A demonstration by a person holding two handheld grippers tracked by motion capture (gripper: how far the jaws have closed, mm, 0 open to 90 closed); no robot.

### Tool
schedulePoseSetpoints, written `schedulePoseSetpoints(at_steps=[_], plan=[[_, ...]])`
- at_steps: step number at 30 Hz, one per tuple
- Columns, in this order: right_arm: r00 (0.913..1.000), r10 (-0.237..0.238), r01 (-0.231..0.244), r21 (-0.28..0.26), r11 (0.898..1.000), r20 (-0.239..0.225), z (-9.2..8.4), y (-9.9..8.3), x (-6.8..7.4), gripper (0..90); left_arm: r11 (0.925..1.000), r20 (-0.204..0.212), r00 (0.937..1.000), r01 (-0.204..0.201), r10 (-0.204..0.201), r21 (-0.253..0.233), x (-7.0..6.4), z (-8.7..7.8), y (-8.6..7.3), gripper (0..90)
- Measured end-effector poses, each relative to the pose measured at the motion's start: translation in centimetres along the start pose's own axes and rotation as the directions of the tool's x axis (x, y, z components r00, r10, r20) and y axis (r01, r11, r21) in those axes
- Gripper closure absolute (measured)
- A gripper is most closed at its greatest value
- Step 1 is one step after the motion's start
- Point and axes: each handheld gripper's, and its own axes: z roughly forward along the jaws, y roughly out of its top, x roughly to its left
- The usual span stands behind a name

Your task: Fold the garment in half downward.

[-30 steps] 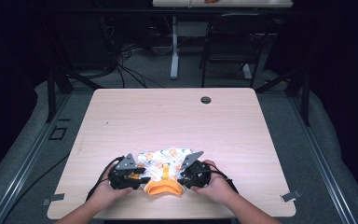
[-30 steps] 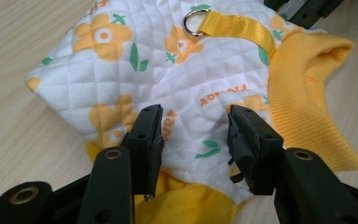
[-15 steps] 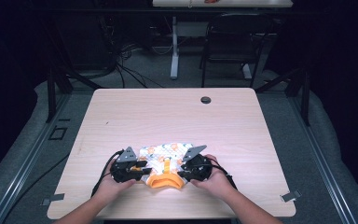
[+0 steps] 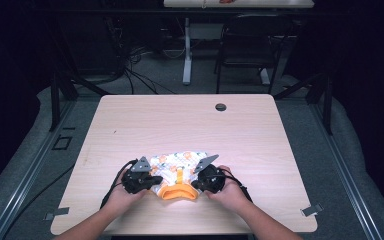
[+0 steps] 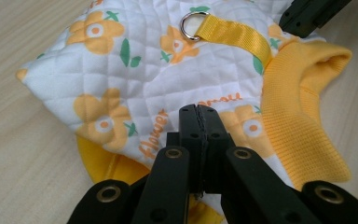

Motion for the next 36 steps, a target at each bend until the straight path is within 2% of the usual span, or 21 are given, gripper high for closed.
schedulePoseSetpoints(at_steps=[3, 6, 10, 12, 14, 17, 20, 24, 28, 33, 34, 36], plan=[[0.9996, 0.017, -0.016, -0.009, 1.0, 0.021, 0.2, 0.1, -0.7, 89.8, 0.9997, 0.0, 0.9998, 0.022, -0.022, -0.011, 0.6, 0.5, 0.2, 90.0], [0.9985, 0.043, -0.042, -0.027, 0.999, 0.034, 0.4, 0.2, -1.5, 89.8, 0.9974, -0.003, 0.998, 0.062, -0.063, -0.035, 1.3, 1.0, 0.5, 90.0], [0.9957, 0.083, -0.08, -0.05, 0.996, 0.041, 0.6, 0.1, -2.4, 89.8, 0.9962, -0.011, 0.9972, 0.073, -0.074, -0.047, 2.3, 1.7, 1.1, 90.0], [0.9944, 0.095, -0.092, -0.06, 0.994, 0.045, 0.7, 0.2, -2.9, 89.8, 0.993, -0.006, 0.9947, 0.102, -0.103, -0.059, 2.8, 2.1, 1.2, 90.0], [0.9922, 0.112, -0.108, -0.067, 0.992, 0.054, 0.8, 0.3, -3.4, 89.8, 0.9934, -0.016, 0.9952, 0.095, -0.097, -0.063, 3.3, 2.3, 1.5, 90.0], [0.9882, 0.139, -0.133, -0.081, 0.988, 0.065, 1.0, 0.4, -4.1, 89.8, 0.9906, -0.03, 0.9929, 0.112, -0.115, -0.078, 3.9, 2.9, 1.9, 90.0], [0.9851, 0.149, -0.141, -0.092, 0.986, 0.086, 1.3, 0.6, -4.7, 89.8, 0.9822, -0.012, 0.987, 0.159, -0.161, -0.1, 4.7, 3.3, 2.0, 90.0], [0.9758, 0.21, -0.202, -0.123, 0.972, 0.06, 1.5, 0.6, -6.0, 89.9, 0.9801, -0.028, 0.9847, 0.168, -0.172, -0.106, 5.2, 3.6, 2.3, 90.0], [0.9702, 0.23, -0.218, -0.139, 0.966, 0.076, 1.8, 0.9, -6.6, 89.9, 0.9793, -0.053, 0.9831, 0.168, -0.175, -0.112, 5.5, 4.0, 2.7, 90.0], [0.9628, 0.253, -0.238, -0.149, 0.96, 0.093, 2.0, 1.1, -6.8, 89.9, 0.9757, -0.057, 0.9802, 0.182, -0.19, -0.122, 5.9, 4.2, 2.8, 90.0], [0.9639, 0.251, -0.237, -0.144, 0.961, 0.089, 1.9, 1.1, -6.9, 89.9, 0.9733, -0.057, 0.9781, 0.192, -0.2, -0.126, 5.9, 4.2, 2.8, 90.0], [0.9629, 0.256, -0.241, -0.153, 0.958, 0.086, 2.0, 1.1, -6.9, 89.9, 0.9735, -0.058, 0.9782, 0.191, -0.199, -0.126, 5.9, 4.2, 2.7, 90.0]])
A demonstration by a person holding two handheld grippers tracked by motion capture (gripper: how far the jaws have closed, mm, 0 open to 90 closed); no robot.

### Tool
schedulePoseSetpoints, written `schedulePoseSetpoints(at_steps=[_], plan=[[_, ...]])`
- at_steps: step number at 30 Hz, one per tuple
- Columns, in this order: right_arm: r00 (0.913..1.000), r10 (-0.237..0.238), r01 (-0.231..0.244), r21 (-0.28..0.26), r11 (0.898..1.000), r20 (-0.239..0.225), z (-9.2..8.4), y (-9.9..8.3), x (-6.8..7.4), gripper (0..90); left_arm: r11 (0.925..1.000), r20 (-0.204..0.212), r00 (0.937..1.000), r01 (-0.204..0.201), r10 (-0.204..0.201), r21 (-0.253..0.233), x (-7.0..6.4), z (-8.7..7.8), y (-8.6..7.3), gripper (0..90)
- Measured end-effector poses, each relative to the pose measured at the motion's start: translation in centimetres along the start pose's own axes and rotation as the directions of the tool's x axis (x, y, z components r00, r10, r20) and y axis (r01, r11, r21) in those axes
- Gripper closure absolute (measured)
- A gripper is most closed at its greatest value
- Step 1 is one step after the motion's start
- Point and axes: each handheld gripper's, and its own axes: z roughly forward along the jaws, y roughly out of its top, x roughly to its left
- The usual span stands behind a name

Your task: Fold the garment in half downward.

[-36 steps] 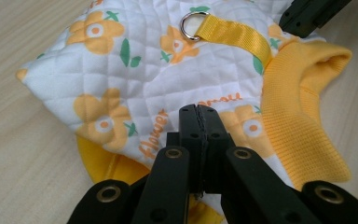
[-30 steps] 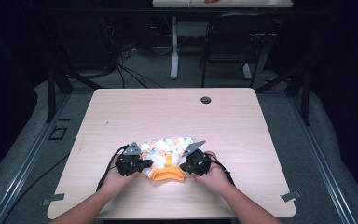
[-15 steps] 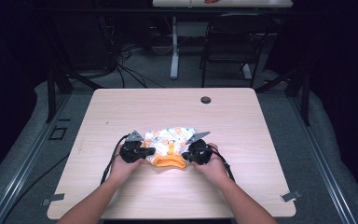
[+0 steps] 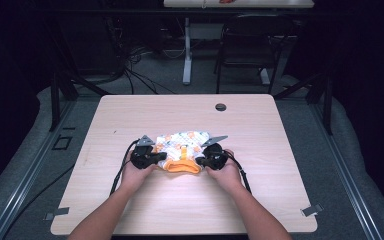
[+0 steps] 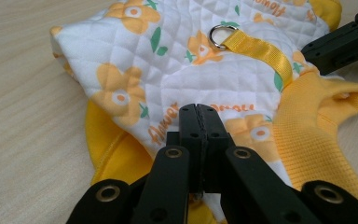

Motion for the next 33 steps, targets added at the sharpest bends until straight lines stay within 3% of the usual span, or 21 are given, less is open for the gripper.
schedulePoseSetpoints(at_steps=[8, 11, 17, 20, 28, 33], plan=[[0.9999, 0.012, -0.012, 0.003, 1.0, 0.012, -0.1, 0.1, 0.2, 89.7, 0.9996, 0.001, 0.9996, 0.029, -0.029, -0.001, 0.0, -0.2, 0.1, 90.0], [0.9994, 0.02, -0.019, -0.018, 1.0, 0.027, -0.4, 0.3, 0.4, 89.7, 0.9997, -0.005, 0.9998, 0.017, -0.017, -0.016, -0.2, -0.6, 0.4, 89.7], [0.9985, -0.023, 0.025, -0.049, 0.998, 0.05, -1.6, 0.6, 1.3, 88.9, 0.999, 0.001, 0.9999, 0.01, -0.01, -0.043, -0.7, -1.9, 0.7, 88.2], [0.9966, -0.056, 0.061, -0.082, 0.995, 0.06, -2.8, 0.6, 2.7, 87.3, 0.9976, 0.007, 1.0, -0.002, 0.002, -0.069, -1.4, -3.4, 0.8, 87.4], [0.9878, -0.139, 0.146, -0.1, 0.984, 0.069, -5.2, -0.6, 5.4, 85.2, 0.9949, 0.023, 0.9988, -0.042, 0.044, -0.091, -2.9, -6.1, 0.2, 85.4], [0.9907, -0.129, 0.133, -0.113, 0.985, 0.044, -6.7, -1.5, 6.0, 83.4, 0.994, 0.016, 0.9987, -0.046, 0.048, -0.1, -3.7, -8.2, -1.5, 81.8]])
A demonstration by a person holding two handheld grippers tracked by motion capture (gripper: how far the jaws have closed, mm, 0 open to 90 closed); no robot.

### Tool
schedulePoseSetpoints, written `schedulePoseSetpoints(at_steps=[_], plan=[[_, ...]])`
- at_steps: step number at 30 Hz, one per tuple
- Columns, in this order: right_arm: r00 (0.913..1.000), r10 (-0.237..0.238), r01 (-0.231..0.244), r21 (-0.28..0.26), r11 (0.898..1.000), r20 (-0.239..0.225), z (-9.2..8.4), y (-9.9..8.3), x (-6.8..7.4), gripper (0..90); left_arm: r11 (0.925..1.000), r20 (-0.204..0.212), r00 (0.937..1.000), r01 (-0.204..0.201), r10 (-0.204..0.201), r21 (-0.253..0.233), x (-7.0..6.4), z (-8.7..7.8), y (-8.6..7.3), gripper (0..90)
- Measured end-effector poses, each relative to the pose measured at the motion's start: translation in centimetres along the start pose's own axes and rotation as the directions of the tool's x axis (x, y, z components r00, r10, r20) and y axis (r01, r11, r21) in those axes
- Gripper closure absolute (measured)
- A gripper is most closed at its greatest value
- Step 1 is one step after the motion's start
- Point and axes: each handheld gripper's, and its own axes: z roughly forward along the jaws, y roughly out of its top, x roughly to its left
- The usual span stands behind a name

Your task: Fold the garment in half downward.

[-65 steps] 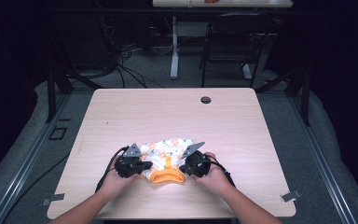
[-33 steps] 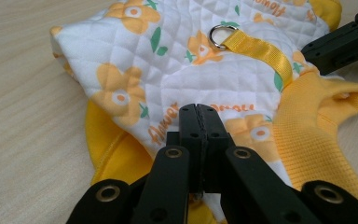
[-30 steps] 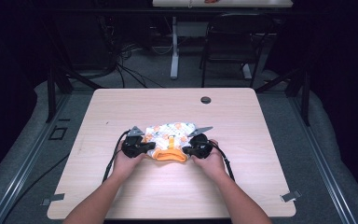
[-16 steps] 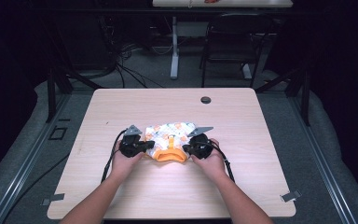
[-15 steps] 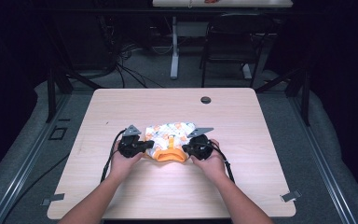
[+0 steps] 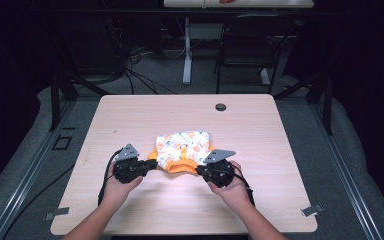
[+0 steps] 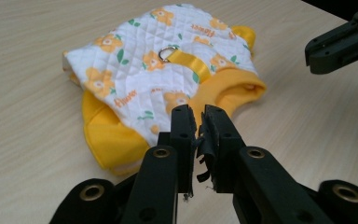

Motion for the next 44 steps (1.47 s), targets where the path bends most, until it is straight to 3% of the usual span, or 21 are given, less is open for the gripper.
schedulePoseSetpoints(at_steps=[5, 11, 15, 19, 23, 31, 37, 44], plan=[[0.9994, -0.001, 0.001, 0.009, 1.0, -0.034, -1.5, -1.0, 0.4, 84.7, 0.9994, 0.012, 0.9995, 0.03, -0.03, -0.019, -0.2, -1.5, -1.4, 76.0], [0.9982, 0.035, -0.035, 0.011, 0.999, -0.049, -2.8, -2.4, 0.3, 82.2, 1.0, -0.014, 0.9999, 0.005, -0.005, -0.001, -0.4, -3.1, -2.6, 70.0], [0.9981, 0.041, -0.04, 0.023, 0.999, -0.047, -3.0, -3.0, 0.2, 79.7, 0.9998, -0.028, 0.9995, 0.018, -0.018, 0.001, -0.1, -3.7, -3.5, 66.8], [0.9971, 0.06, -0.059, 0.026, 0.998, -0.045, -2.7, -3.7, 0.1, 78.1, 0.999, -0.037, 0.9983, 0.045, -0.045, -0.004, 0.3, -3.7, -4.0, 63.8], [0.9956, 0.087, -0.086, 0.03, 0.996, -0.035, -1.8, -4.2, -0.2, 76.8, 0.9989, -0.049, 0.9977, 0.047, -0.047, -0.004, 0.6, -3.4, -4.4, 62.6], [0.9956, 0.093, -0.092, 0.065, 0.994, -0.011, -0.5, -5.0, -0.4, 71.5, 0.9979, -0.046, 0.9981, 0.045, -0.042, 0.046, 0.7, -2.2, -5.2, 60.0], [0.9976, 0.067, -0.068, 0.073, 0.995, 0.016, 0.0, -5.2, -0.2, 67.4, 0.9979, -0.044, 0.9988, 0.025, -0.023, 0.059, 0.5, -1.7, -5.4, 57.4], [0.9988, -0.012, 0.008, 0.088, 0.996, 0.048, 0.7, -5.2, 0.5, 60.4, 0.9976, -0.042, 0.9989, -0.016, 0.019, 0.067, 0.1, -1.3, -5.3, 53.6]])
